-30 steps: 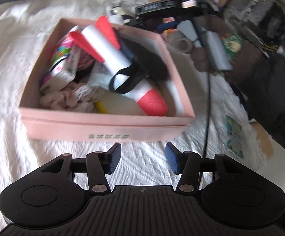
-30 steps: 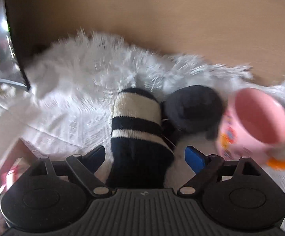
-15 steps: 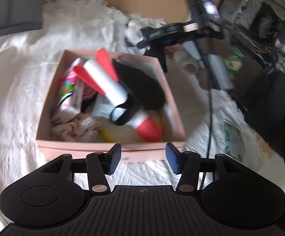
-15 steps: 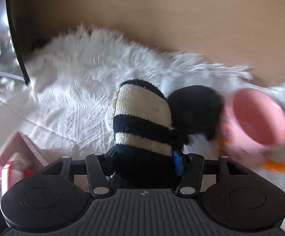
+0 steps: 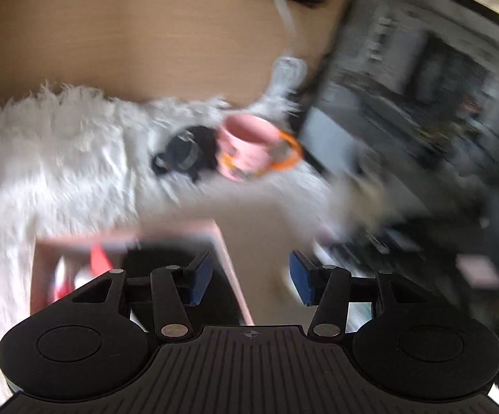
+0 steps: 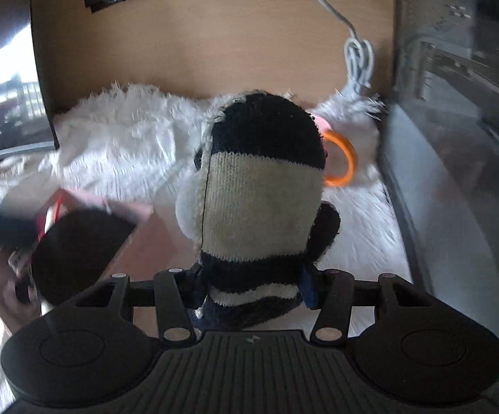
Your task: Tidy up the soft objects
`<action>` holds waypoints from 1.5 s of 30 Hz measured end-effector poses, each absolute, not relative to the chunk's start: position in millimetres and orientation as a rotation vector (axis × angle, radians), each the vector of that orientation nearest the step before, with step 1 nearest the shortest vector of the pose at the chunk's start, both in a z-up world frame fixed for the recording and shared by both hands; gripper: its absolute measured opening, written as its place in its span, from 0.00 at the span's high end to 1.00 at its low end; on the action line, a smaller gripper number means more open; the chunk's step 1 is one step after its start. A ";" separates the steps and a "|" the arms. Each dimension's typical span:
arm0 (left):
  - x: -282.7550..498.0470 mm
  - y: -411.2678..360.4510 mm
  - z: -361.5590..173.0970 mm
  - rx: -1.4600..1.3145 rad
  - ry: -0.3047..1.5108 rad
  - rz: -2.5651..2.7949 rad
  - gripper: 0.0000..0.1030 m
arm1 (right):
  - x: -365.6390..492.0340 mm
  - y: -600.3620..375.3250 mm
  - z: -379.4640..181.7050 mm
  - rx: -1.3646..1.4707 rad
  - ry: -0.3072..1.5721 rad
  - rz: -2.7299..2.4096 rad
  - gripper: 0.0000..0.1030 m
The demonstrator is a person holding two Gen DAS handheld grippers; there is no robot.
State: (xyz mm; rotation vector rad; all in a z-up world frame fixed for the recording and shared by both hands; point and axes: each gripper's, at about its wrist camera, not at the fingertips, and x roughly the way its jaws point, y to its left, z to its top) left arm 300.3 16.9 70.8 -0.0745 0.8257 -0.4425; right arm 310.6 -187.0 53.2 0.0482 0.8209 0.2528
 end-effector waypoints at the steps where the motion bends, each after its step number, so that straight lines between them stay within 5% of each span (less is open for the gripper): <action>1: 319.7 10.5 68.5 -0.066 0.832 -0.415 0.47 | 304.6 -189.4 52.8 0.038 0.829 0.248 0.51; 9: 446.3 -31.4 52.8 0.147 0.848 -0.337 0.47 | 276.1 -193.4 43.5 -0.092 0.829 0.220 0.50; 19: 532.7 -45.1 3.6 0.284 0.947 -0.426 0.47 | 295.3 -204.0 -2.3 -0.056 0.807 0.230 0.25; 26: 567.1 -51.0 -20.0 0.211 0.976 -0.436 0.22 | 309.1 -212.8 -28.2 0.054 0.838 0.225 0.14; 30: 581.6 -52.5 -35.1 0.179 1.000 -0.426 0.18 | 309.2 -212.7 -31.6 0.071 0.846 0.234 0.14; 33: 579.4 -44.8 -34.6 0.129 1.024 -0.450 0.26 | 308.8 -213.6 -31.9 0.078 0.845 0.233 0.13; 39: 550.7 -27.3 -9.9 0.078 1.036 -0.415 0.28 | 309.0 -213.9 -32.1 0.085 0.844 0.225 0.15; 42: 520.4 -19.0 11.0 0.012 1.006 -0.421 0.28 | 309.7 -212.8 -29.6 0.071 0.839 0.221 0.30; 44: 493.0 -14.9 26.5 -0.022 0.976 -0.461 0.28 | 308.4 -209.0 -24.1 0.042 0.826 0.220 0.51; 45: 481.7 -15.4 33.4 -0.032 0.964 -0.480 0.28 | 307.4 -206.8 -19.4 0.029 0.821 0.217 0.51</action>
